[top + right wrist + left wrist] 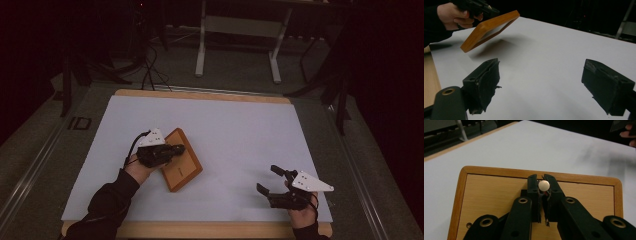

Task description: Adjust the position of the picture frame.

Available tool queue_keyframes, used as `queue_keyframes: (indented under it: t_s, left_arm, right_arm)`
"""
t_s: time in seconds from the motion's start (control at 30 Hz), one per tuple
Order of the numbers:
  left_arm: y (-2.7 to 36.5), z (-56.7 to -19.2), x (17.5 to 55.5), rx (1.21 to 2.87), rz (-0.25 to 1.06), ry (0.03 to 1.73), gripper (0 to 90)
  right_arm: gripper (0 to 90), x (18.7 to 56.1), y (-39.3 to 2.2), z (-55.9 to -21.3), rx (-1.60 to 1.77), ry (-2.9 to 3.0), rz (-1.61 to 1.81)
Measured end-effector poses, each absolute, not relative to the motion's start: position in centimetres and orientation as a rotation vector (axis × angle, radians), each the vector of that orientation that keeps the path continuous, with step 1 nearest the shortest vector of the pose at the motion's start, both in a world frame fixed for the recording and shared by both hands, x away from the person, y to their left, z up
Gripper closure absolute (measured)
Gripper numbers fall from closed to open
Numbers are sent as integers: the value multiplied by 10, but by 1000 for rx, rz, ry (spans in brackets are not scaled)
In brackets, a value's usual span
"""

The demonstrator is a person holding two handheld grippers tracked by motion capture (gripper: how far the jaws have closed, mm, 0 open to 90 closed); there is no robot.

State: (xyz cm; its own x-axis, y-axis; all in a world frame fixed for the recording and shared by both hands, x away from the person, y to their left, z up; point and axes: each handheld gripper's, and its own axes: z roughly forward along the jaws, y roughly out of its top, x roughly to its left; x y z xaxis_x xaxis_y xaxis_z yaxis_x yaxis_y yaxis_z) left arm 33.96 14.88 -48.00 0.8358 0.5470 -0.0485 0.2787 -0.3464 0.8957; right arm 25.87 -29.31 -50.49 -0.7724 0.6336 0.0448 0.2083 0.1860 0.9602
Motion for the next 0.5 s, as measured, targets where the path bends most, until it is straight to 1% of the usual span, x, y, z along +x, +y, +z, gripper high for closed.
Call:
queue_keyframes:
  t_s: [0.17,0.5]
  left_arm:
    - [137,-473,344,1967,306,587,850]
    - [96,-468,353,2007,277,517,850]
  right_arm:
    - [144,258,-293,-504,788,2098,1614]
    - [144,257,-296,-502,786,2081,1624]
